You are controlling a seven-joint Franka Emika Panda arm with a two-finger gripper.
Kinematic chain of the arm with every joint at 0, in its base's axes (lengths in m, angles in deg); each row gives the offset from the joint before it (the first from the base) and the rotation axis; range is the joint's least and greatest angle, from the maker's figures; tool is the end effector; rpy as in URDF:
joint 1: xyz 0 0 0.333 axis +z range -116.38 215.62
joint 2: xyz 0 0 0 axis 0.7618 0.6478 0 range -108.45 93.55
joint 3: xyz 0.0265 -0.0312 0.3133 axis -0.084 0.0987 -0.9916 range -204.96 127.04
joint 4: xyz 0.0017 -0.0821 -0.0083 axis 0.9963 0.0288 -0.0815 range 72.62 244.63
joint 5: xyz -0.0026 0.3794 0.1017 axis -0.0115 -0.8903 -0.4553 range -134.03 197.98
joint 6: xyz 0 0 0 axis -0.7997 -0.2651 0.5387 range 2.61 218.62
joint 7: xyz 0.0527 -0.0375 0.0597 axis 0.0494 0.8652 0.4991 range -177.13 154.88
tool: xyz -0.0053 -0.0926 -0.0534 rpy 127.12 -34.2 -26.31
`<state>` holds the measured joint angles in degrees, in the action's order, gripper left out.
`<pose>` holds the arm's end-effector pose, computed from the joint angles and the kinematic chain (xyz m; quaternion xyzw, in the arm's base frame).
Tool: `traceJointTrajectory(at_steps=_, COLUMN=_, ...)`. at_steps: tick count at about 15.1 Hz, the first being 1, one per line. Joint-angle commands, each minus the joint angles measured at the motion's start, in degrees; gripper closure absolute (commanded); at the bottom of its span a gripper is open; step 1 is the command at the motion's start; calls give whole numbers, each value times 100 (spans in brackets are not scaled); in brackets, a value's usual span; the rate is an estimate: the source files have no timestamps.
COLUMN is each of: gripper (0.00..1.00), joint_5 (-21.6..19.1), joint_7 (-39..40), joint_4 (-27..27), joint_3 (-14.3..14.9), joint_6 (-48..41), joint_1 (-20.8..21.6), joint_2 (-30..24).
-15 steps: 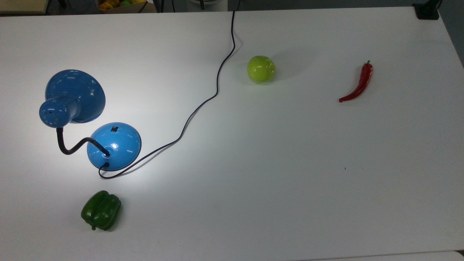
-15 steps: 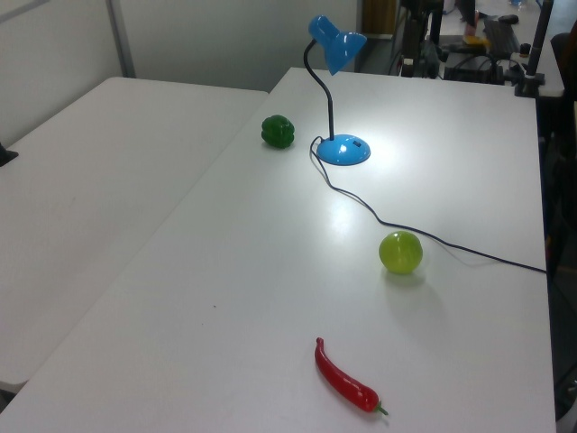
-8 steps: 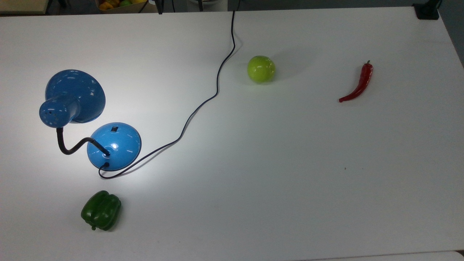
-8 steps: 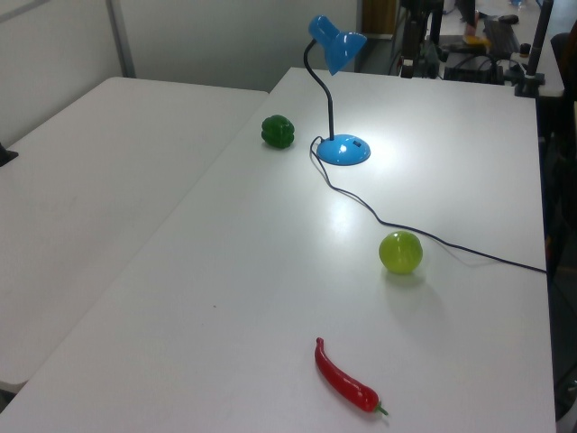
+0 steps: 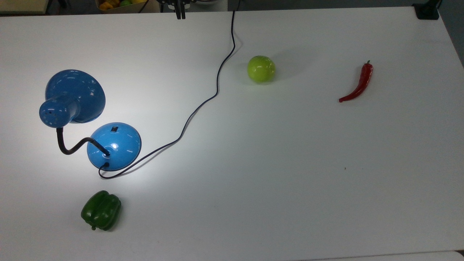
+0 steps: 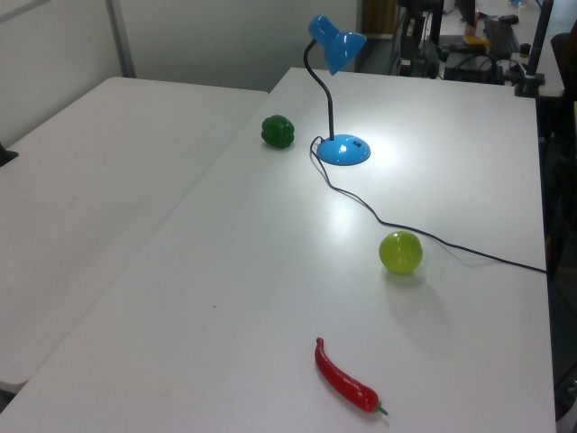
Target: Turn off lamp
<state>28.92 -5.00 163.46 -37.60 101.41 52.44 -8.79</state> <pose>0.5589 0.0192 0.6097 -0.9969 -0.0634 -0.0385 0.0253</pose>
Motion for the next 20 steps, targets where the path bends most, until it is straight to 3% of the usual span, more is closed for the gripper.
traceJointTrajectory(at_steps=1, gripper=100, joint_5=-11, joint_7=74, joint_4=0, joint_3=13, joint_6=196, joint_1=61, joint_2=28)
traceJointTrajectory(at_steps=15, gripper=100, joint_5=24, joint_7=100, joint_4=377, joint_3=66, joint_6=-225, joint_1=-9, joint_2=2)
traceJointTrajectory(at_steps=20, gripper=100, joint_5=182, joint_7=890, joint_4=834, joint_3=487, joint_6=-85, joint_1=-9, joint_2=46)
